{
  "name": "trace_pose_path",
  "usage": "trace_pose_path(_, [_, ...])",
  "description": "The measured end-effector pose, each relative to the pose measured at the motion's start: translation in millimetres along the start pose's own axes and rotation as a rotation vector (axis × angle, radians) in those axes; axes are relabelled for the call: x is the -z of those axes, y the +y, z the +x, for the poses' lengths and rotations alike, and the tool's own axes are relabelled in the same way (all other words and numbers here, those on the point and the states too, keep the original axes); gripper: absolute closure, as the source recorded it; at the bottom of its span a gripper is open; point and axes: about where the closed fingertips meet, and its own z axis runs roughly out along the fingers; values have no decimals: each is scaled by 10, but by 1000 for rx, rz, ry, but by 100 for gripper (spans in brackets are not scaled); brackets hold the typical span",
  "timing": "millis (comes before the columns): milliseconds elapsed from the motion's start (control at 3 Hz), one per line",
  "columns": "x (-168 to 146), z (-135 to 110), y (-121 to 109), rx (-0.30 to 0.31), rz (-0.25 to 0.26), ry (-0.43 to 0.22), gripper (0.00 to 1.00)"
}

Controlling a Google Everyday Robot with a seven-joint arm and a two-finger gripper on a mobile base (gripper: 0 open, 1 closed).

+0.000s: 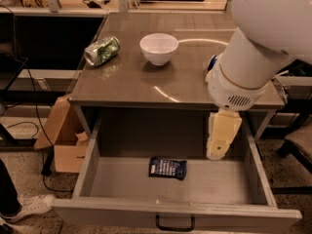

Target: Pick rxbar blueberry from top drawer and place on counter

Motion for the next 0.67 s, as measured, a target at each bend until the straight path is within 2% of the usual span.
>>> trace_pose_path(333, [-3,1,2,0,0,0,0])
trace_pose_path(667, [-94,-25,117,16,-15,8,0])
